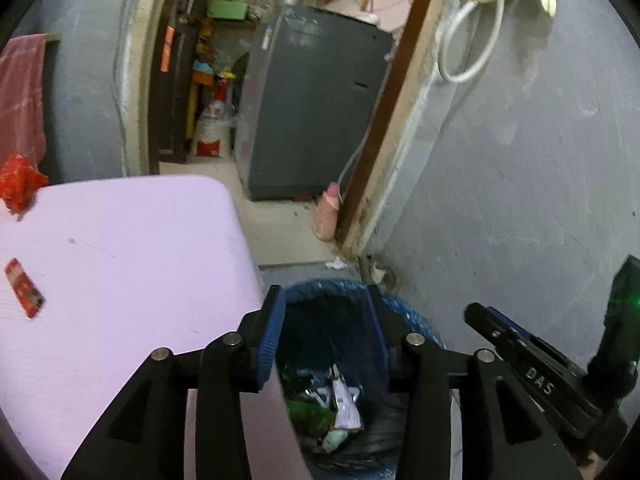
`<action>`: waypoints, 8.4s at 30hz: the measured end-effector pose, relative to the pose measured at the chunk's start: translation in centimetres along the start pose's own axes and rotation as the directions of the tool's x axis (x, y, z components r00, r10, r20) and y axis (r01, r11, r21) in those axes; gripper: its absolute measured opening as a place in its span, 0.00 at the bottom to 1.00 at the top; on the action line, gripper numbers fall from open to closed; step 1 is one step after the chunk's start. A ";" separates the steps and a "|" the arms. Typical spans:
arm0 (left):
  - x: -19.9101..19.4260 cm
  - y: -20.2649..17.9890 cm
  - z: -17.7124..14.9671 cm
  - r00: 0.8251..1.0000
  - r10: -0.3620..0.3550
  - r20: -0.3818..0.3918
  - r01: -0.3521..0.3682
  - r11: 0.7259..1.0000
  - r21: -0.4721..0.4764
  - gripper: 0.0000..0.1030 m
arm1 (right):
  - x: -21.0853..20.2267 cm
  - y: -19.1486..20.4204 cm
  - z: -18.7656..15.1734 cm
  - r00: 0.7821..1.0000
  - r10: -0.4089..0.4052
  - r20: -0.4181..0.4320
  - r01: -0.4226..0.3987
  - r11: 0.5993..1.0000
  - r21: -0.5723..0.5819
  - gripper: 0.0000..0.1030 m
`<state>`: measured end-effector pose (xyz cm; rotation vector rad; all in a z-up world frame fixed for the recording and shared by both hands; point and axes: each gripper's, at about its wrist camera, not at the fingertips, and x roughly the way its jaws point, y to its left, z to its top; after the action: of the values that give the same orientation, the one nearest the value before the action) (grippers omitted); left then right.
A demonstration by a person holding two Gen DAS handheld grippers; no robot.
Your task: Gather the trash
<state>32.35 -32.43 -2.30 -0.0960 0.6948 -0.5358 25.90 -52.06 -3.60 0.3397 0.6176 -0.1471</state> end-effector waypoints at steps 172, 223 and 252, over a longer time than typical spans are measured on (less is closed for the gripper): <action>3.0 -3.1 0.1 0.995 -0.085 -0.060 0.094 0.981 0.171 0.44 | 1.0 1.1 0.8 0.999 -0.039 -0.003 0.039 0.990 -0.132 0.21; -0.9 -2.5 -0.7 1.000 0.002 0.017 -0.003 0.995 0.095 0.68 | -2.8 -0.4 0.2 0.998 -0.015 0.063 0.019 0.997 -0.072 0.49; -21.7 2.9 -3.4 0.959 0.060 0.276 -0.072 0.997 0.033 0.98 | -18.4 8.8 -2.2 0.954 0.058 0.296 -0.014 0.988 -0.151 1.00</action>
<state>17.65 -18.77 6.99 -0.1044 0.4133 -0.4615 11.91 -42.40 7.95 0.1796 0.3189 -0.1140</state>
